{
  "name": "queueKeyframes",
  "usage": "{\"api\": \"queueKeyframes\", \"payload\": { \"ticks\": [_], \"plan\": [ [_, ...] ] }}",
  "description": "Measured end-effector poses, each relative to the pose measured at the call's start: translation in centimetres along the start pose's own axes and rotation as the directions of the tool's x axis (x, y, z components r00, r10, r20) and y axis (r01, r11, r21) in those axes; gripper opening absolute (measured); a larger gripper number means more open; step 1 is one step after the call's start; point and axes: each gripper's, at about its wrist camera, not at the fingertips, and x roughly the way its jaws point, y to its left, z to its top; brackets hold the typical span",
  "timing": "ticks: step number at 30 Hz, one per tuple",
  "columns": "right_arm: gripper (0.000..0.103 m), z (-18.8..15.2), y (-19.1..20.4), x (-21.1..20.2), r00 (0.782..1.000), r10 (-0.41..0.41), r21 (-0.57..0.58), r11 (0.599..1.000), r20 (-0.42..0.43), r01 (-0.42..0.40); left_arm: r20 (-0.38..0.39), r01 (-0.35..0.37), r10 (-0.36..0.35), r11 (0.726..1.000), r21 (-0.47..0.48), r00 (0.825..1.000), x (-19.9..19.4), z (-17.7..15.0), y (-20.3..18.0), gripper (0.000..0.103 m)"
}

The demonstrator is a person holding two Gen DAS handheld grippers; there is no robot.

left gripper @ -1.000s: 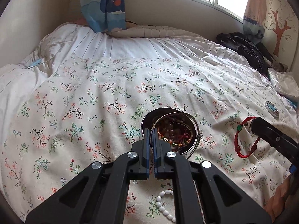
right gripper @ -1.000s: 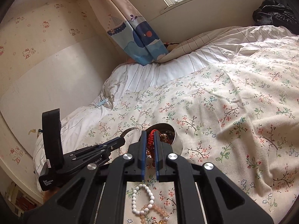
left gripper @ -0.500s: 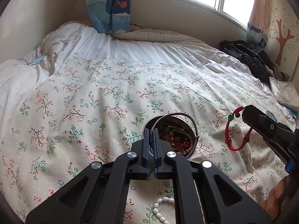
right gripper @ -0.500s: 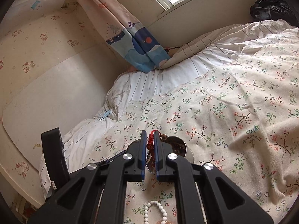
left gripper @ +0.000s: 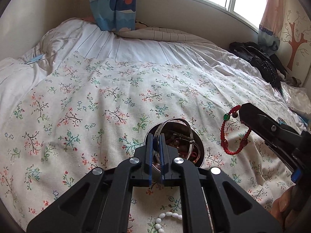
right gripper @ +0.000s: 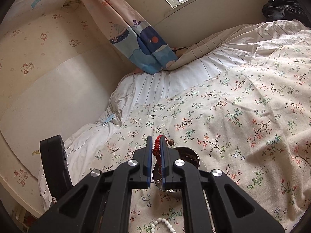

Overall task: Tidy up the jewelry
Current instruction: 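Carry the silver bangle and red string bracelet over the tin with both tools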

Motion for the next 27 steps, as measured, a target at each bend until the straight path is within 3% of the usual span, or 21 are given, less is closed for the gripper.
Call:
{"api": "queueKeyframes", "payload": {
  "ticks": [27],
  "plan": [
    [0.009, 0.3, -0.3, 1.3, 1.0, -0.011, -0.011, 1.0, -0.018, 0.011, -0.045, 0.023, -0.022, 0.999, 0.022, 0.999, 2.5, -0.1, -1.2, 0.005]
  ]
}}
